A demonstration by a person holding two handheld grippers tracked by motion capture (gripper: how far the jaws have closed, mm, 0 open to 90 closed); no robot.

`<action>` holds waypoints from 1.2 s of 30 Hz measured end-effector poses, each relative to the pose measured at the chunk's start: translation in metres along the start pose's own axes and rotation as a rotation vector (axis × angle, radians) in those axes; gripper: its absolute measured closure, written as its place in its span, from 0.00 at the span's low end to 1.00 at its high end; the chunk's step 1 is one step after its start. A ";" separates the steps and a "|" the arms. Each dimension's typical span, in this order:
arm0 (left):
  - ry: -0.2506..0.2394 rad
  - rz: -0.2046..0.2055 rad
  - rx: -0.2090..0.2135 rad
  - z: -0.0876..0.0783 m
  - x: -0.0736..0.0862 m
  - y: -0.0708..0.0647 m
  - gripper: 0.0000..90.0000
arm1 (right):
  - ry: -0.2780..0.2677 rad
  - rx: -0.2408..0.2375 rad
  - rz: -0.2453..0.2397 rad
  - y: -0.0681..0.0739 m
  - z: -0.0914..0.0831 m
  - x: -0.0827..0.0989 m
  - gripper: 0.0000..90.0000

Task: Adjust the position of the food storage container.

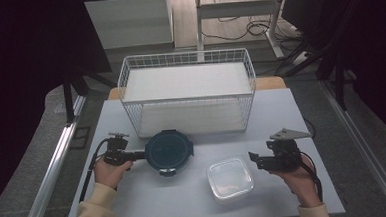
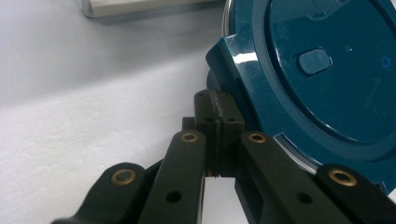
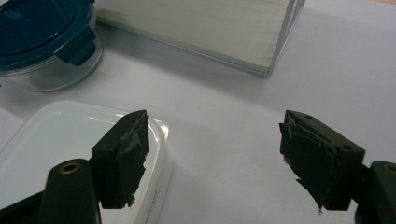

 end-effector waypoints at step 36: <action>-0.171 0.060 -0.014 -0.032 -0.006 -0.025 0.68 | -0.048 -0.074 0.004 0.018 0.006 -0.026 0.27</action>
Point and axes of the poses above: each handheld gripper's, and its own axes: z roughly forward along the jaws, x roughly out of its underside, y roughly to its left, the point moved 6 cm from there along z, roughly forward along the jaws, and after that the axes turned 1 degree about y, right-handed, at the moved point
